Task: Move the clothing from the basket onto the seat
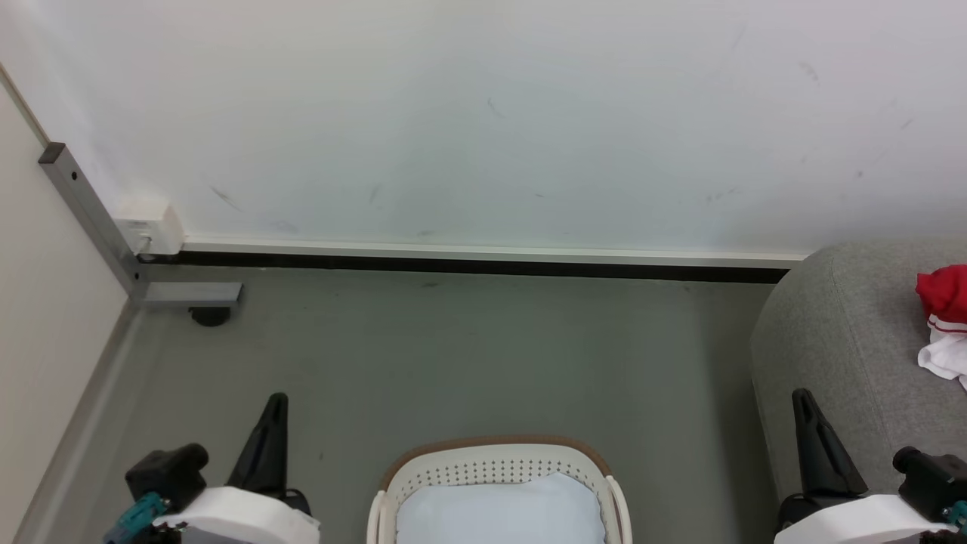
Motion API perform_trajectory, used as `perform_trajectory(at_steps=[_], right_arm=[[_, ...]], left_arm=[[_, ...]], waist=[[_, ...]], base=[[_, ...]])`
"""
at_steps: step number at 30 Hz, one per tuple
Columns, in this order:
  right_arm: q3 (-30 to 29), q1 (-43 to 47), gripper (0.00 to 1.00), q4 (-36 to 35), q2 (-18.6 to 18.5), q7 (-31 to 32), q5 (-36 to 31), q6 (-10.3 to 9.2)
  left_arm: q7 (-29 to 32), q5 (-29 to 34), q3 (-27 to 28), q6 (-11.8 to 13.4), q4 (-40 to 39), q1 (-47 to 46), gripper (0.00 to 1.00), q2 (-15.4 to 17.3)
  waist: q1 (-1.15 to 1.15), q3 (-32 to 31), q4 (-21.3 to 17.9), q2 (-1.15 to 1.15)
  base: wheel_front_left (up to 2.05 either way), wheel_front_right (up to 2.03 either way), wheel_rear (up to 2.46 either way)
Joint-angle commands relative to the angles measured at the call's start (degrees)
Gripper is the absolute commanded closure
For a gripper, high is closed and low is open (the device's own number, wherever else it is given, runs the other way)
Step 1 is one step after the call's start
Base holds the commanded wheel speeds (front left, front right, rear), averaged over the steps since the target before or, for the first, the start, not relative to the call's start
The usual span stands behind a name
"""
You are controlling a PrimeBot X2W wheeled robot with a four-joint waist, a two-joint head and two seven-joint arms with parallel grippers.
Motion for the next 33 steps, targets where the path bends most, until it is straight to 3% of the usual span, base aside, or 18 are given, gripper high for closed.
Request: perform_trajectory(at_steps=[1,33], right_arm=[[-0.9,-0.7,1.0,-1.2,0.0,0.7,3.1,-0.01],[-5.8,0.2,1.0,-2.6,1.4,8.0,26.2,-0.04]], left_arm=[[0.6,-3.3,0.8,-0.1,-1.3,-0.9,1.0,0.1],[7.6,-29.5,4.2,-0.3,-3.2,0.6,1.0,-1.1]], waist=[[0.0,0.0,0.0,0.0],[0.0,0.1,-0.4,0.0]], base=[[0.0,0.0,0.0],[0.0,0.0,0.0]])
